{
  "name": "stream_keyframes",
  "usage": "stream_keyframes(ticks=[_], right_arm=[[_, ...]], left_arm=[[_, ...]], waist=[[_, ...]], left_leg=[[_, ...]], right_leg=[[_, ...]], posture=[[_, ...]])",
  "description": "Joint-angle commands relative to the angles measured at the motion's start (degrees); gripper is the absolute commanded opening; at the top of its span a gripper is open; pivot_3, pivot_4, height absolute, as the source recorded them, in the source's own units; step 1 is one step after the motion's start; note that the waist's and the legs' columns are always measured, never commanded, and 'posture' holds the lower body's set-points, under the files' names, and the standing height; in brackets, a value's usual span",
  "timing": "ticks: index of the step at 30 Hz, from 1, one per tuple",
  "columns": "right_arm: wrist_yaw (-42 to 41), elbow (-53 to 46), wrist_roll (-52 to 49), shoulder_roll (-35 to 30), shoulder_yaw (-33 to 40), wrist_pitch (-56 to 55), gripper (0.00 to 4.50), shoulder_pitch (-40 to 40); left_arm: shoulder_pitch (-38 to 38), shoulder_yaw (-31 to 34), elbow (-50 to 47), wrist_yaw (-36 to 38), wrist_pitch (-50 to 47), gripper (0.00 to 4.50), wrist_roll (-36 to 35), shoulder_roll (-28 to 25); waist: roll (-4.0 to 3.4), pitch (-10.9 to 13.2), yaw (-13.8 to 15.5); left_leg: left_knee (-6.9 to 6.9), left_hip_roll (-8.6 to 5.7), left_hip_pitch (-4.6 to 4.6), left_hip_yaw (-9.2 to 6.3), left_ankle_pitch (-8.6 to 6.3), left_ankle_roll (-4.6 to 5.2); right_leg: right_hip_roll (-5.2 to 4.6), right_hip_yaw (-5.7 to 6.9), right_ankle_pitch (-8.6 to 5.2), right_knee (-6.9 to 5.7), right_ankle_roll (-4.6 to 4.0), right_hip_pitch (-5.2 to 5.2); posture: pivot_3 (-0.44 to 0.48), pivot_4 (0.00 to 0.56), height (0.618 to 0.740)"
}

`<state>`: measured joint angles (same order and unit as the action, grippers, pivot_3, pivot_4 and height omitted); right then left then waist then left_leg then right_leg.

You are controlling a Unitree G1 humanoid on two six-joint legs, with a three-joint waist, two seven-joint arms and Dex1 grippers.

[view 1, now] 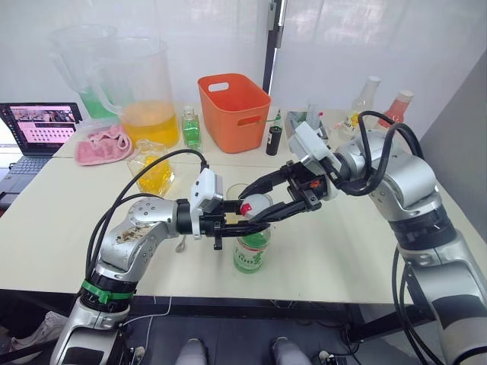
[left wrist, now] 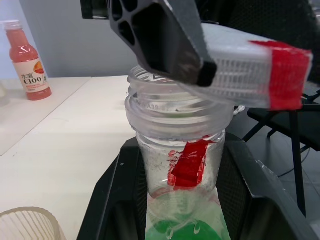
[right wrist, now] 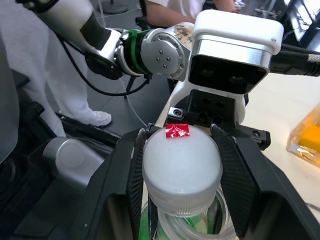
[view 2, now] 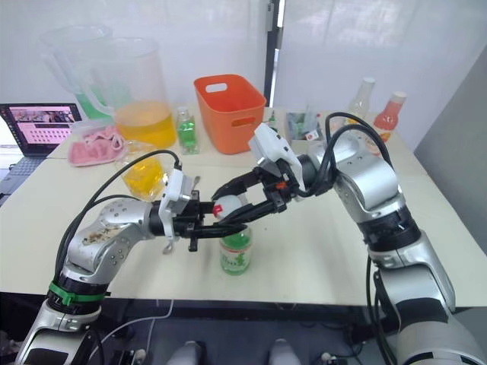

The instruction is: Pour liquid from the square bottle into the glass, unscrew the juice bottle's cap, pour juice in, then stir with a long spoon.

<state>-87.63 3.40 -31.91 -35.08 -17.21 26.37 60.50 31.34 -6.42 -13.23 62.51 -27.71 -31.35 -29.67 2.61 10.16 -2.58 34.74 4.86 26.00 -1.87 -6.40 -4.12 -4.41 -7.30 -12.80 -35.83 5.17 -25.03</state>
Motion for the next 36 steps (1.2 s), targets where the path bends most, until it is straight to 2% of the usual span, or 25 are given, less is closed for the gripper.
stream_keyframes(ticks=[1,5,12,17,21,25,33,36], right_arm=[[-2.81,3.14,2.46,0.40,-0.08,-1.80,1.61,0.35],[-2.81,3.87,1.41,0.61,1.73,-1.05,1.61,1.23],[-1.82,-0.47,-2.55,-2.31,6.37,5.02,1.61,1.99],[5.26,-3.37,-3.89,-6.07,12.78,10.79,1.61,0.67],[13.73,-2.52,-2.68,-11.05,20.23,13.48,1.61,-2.44],[24.37,-2.69,-0.46,-15.22,28.22,15.16,1.61,-10.17],[42.13,-5.13,2.50,-13.13,37.33,15.88,1.61,-25.92],[50.60,-1.88,6.07,-7.91,39.52,11.08,1.61,-31.31]], left_arm=[[-0.81,0.29,-1.10,-1.12,-0.73,1.41,0.65,-1.09],[-1.15,0.33,-1.25,-1.29,-0.61,1.41,0.41,-1.42],[-1.45,0.18,-0.79,-0.28,-0.05,1.41,0.38,-1.70],[-1.29,-0.18,-0.02,0.66,0.71,1.41,0.41,-1.49],[-1.13,-0.61,1.09,1.30,1.49,1.41,0.45,-0.98],[-0.16,-1.09,3.39,2.72,2.25,1.41,0.70,-0.72],[0.78,-1.39,4.55,3.79,2.18,1.41,0.69,-0.37],[0.94,-1.51,4.69,3.93,2.29,1.41,0.66,-0.19]], waist=[[0.00,0.00,0.00],[0.00,0.00,-0.01],[-0.01,0.01,0.02],[-0.01,0.01,0.02],[-0.01,0.01,0.23],[0.00,0.01,0.35],[-0.10,-0.04,0.03],[-0.08,-0.05,0.05]], left_leg=[[0.00,0.00,0.00,0.00,0.00,0.00],[-0.01,0.00,0.00,0.00,0.00,-0.01],[-0.02,0.00,0.03,0.00,0.00,0.00],[-0.04,0.00,0.03,0.00,0.00,-0.01],[-0.02,-0.01,0.04,0.01,-0.01,-0.02],[-0.01,-0.02,0.05,0.01,-0.01,-0.01],[0.00,-0.03,-0.01,0.01,0.01,0.02],[0.05,-0.04,-0.01,0.01,0.01,0.02]], right_leg=[[0.00,0.00,0.00,0.00,0.00,0.00],[0.00,0.00,0.00,-0.02,0.00,-0.01],[0.00,0.00,0.00,-0.05,0.00,-0.07],[0.00,-0.01,0.00,-0.05,-0.01,-0.09],[-0.02,0.00,-0.01,0.00,-0.02,-0.08],[-0.03,-0.02,-0.01,0.06,-0.02,-0.06],[-0.01,-0.06,0.00,0.03,0.00,0.00],[-0.02,-0.06,0.00,0.06,0.01,0.05]], posture=[[0.000,0.150,0.722],[0.000,0.150,0.722],[0.000,0.150,0.722],[0.000,0.150,0.722],[0.000,0.150,0.722],[0.000,0.150,0.722],[0.000,0.150,0.722],[0.000,0.150,0.722]])
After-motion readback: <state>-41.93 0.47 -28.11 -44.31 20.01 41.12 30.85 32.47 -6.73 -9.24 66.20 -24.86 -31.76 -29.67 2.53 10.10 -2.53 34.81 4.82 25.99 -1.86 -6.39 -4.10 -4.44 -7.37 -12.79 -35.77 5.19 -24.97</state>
